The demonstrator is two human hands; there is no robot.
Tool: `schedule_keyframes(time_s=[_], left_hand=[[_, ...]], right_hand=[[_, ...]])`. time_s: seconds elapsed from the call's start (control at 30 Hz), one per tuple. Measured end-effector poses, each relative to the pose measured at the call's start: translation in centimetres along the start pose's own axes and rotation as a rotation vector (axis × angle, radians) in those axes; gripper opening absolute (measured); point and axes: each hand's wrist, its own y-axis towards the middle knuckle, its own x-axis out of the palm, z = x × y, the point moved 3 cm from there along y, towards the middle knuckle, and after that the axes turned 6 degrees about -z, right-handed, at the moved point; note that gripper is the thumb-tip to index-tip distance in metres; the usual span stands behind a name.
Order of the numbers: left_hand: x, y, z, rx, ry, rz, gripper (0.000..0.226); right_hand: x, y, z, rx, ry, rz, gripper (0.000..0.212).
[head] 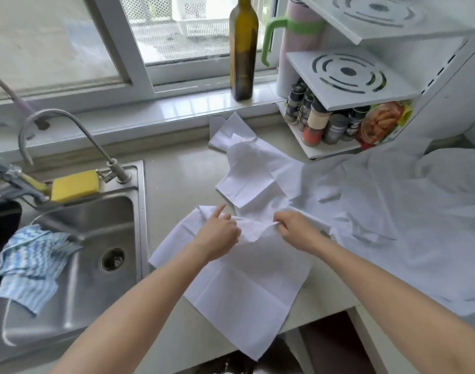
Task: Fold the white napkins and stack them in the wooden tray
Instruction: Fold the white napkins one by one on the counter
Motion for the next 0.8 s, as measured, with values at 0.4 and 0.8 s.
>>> schedule_keyframes(time_s=[0.4, 0.8], left_hand=[[-16.7, -7.8, -13.8, -0.174, -0.49, 0.808, 0.016], [-14.0, -12.7, -9.5, 0.284, 0.347, 0.466, 0.022]], right_hand=[[-16.3, 4.0, -12.8, -0.187, -0.085, 0.808, 0.009], [-12.4, -2.1, -12.3, -0.547, -0.643, 0.607, 0.009]])
